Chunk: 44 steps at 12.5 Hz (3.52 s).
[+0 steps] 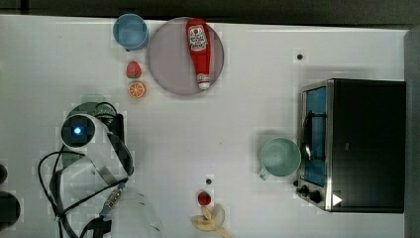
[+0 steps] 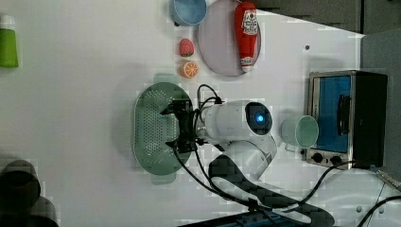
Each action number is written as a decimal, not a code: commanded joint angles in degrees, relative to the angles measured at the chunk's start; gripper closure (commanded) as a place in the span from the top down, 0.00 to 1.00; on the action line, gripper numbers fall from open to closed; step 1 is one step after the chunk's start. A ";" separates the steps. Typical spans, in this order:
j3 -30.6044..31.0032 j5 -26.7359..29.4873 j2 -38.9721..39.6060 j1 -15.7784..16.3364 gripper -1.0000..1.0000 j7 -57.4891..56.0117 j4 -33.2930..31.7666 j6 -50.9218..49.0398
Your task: Drag strainer left to right.
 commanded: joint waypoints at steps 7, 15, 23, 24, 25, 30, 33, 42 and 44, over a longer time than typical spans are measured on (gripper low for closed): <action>-4.18 -2.72 -2.65 -1.27 1.00 2.66 -3.11 4.31; -4.24 -2.71 -6.90 -7.43 1.00 0.67 -9.00 4.29; -8.06 -2.71 -11.61 -13.75 1.00 -9.35 -14.79 4.30; -9.10 -2.71 -11.92 -14.23 1.00 -10.82 -15.16 4.28; -10.22 -2.71 -12.20 -14.66 1.00 -12.63 -15.44 4.32; -16.43 -2.72 -12.84 -16.32 1.00 -22.03 -15.64 4.50; -20.53 -2.71 -12.85 -17.01 1.00 -26.38 -15.57 5.28; -26.31 -2.71 -12.83 -18.24 1.00 -32.26 -15.17 6.56; -25.45 -2.71 -13.38 -18.21 1.00 -35.66 -14.49 6.48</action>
